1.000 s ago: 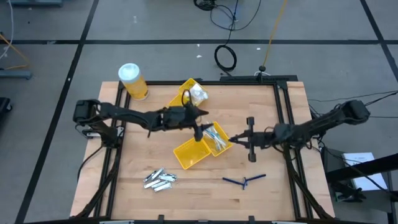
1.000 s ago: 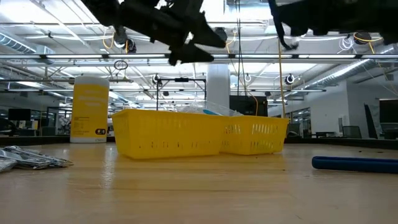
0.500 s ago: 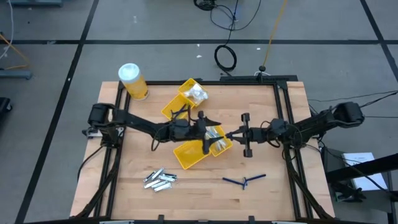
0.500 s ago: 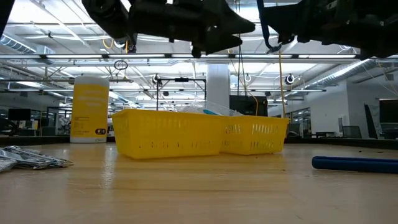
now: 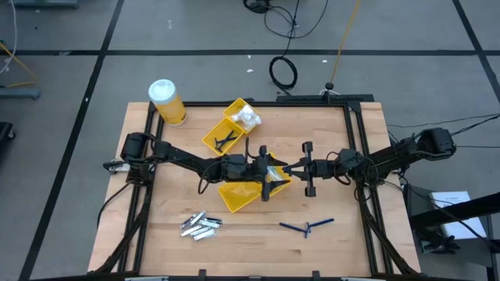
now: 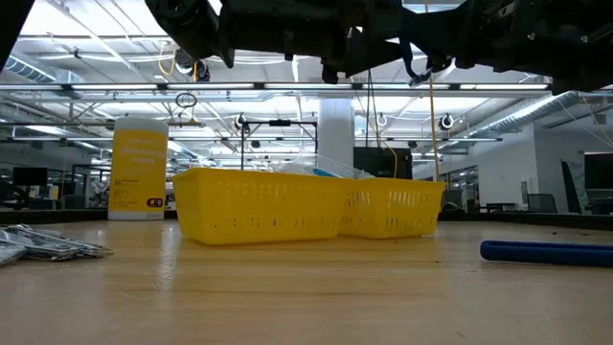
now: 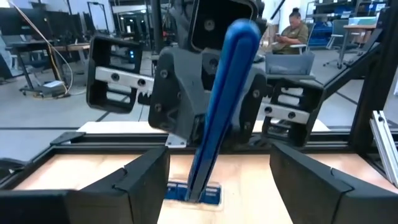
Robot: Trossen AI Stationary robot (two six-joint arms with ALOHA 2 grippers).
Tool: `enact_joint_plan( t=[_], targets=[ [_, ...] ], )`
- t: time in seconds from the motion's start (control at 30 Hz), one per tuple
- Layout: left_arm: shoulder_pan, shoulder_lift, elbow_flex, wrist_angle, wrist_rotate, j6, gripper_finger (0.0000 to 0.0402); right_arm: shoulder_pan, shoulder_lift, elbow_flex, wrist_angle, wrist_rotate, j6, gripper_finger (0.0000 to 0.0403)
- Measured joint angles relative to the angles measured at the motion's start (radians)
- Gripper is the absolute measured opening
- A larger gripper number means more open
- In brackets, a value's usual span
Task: Pick & Place Travel size toiletries
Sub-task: Put the blue razor into the bottom left yellow basket
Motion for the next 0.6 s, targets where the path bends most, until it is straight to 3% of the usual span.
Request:
enact_joint_plan(
  t=[0.27, 0.6],
  targets=[
    [0.006, 0.001, 0.000, -0.014, 0.000, -0.004, 0.0205, 0.002, 0.000, 0.000, 0.023, -0.023, 0.002, 0.0016],
    [0.021, 0.000, 0.000, 0.023, 0.012, 0.030, 0.0044, 0.001, 0.001, 0.001, 0.023, -0.041, 0.004, 0.0016]
  ],
)
